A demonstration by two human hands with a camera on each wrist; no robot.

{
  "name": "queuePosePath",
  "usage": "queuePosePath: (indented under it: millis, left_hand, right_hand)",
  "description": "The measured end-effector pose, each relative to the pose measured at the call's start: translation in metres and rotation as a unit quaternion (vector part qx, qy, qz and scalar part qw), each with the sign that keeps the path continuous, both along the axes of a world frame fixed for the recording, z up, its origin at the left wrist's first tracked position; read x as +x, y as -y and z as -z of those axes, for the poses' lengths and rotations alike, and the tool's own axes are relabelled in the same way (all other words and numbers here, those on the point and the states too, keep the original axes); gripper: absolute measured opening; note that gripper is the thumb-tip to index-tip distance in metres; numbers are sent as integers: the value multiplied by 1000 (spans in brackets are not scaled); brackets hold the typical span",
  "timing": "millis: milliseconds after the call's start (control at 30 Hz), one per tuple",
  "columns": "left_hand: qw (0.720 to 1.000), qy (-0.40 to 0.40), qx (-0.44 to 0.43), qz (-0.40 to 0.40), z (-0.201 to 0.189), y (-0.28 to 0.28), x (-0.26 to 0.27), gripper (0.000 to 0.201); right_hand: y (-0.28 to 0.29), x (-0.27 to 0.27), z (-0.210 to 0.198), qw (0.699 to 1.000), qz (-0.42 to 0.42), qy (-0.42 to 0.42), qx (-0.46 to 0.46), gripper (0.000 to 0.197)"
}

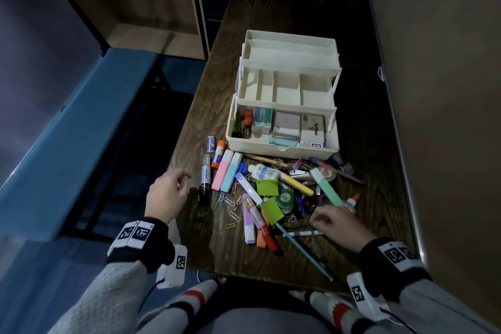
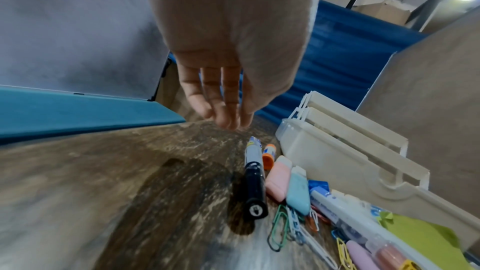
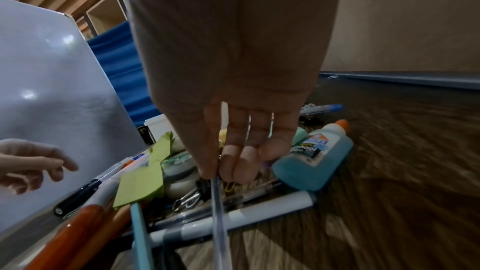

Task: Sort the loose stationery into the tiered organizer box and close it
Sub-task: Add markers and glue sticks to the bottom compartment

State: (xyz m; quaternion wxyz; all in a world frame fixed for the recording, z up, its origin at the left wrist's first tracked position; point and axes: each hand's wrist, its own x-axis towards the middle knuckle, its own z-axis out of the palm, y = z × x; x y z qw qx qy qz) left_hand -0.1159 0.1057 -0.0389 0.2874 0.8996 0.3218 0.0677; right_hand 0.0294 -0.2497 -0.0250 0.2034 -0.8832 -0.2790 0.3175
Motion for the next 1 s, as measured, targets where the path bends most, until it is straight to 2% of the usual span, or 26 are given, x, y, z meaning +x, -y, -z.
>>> queuePosePath:
  millis: [133, 267, 367, 500, 567, 667, 767, 900, 1000]
  left_hand:
    - [1000, -12, -7, -9, 0, 1, -5, 14]
    - [1000, -16, -4, 4, 0, 8, -3, 13]
    - [999, -2, 5, 32, -4, 15, 4, 13]
    - [995, 12, 14, 98, -10, 30, 21, 15]
    - [992, 13, 10, 128, -12, 39, 31, 16]
    - [986, 4, 4, 166, -14, 53, 42, 16]
    - [981, -4, 9, 193, -15, 61, 48, 15]
    - [980, -10, 2, 199, -18, 63, 50, 15]
    - [980, -14, 5, 198, -20, 59, 47, 15]
  right_hand:
    - [-2, -3, -1, 999, -20, -23, -31, 12]
    - [1, -12, 2, 990, -71, -55, -107, 22]
    - [4, -20, 7, 983, -108, -49, -138, 30]
    - [6, -25, 5, 985, -105, -44, -126, 32]
    - [9, -23, 2, 988, -82, -51, -121, 28]
    - [17, -12, -3, 993, 1, -33, -111, 23]
    - [28, 13, -9, 991, 105, 45, -74, 22]
    - [34, 57, -10, 964, 223, 145, -29, 8]
    - [27, 87, -3, 969, 211, 127, -33, 30]
